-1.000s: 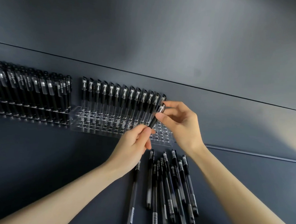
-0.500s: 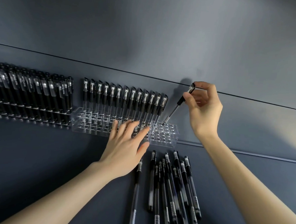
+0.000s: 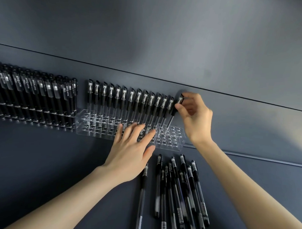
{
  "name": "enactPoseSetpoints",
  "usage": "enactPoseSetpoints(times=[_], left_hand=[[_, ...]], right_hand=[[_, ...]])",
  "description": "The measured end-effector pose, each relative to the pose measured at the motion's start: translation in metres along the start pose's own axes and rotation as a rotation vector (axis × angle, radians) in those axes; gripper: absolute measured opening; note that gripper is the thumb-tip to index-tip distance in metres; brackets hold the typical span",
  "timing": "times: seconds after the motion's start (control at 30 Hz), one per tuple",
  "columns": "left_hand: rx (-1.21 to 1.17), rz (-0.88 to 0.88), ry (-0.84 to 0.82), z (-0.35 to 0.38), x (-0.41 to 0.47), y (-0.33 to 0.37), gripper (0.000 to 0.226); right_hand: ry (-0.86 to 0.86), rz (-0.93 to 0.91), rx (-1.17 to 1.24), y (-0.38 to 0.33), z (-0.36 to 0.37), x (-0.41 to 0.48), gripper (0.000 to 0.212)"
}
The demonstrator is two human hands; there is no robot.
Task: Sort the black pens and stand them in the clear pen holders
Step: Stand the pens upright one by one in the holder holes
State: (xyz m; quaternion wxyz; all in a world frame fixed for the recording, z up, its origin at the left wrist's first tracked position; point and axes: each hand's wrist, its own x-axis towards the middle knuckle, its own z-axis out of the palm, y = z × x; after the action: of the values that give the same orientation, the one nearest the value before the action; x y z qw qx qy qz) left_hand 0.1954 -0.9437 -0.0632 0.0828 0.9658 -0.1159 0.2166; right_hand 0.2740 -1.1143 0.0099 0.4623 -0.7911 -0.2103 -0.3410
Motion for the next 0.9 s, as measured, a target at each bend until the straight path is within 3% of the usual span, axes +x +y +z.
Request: enactPoseSetpoints(times=[0.3,0.53,0.67,0.73,0.83,0.9], left_hand=[[0.003,-0.004,-0.030,-0.001,0.000,0.001,0.057],[-0.027,-0.038,-0.084,-0.011,-0.002,0.008,0.082],[-0.075,-0.074,0.023,-0.026,-0.002,0.017,0.061],[-0.079,-0.103,-0.066,-0.037,-0.007,0.027,0.049],[-0.024,-0.128,-0.309,-0.049,-0.023,0.043,0.064],[0.039,-0.128,-0.355,-0.051,-0.035,0.050,0.069]], right_hand=[[-0.071,0.021,-0.041,0.001,0.000,-0.006,0.026],[-0.090,0.034,-0.050,-0.003,-0.009,-0.011,0.031],[-0.105,0.083,-0.034,-0.011,-0.025,-0.028,0.021],[-0.168,0.110,-0.053,-0.016,-0.034,-0.043,0.012],[-0.347,0.110,-0.144,-0.019,-0.046,-0.069,0.007],[-0.484,0.107,-0.219,-0.017,-0.051,-0.087,0.014]])
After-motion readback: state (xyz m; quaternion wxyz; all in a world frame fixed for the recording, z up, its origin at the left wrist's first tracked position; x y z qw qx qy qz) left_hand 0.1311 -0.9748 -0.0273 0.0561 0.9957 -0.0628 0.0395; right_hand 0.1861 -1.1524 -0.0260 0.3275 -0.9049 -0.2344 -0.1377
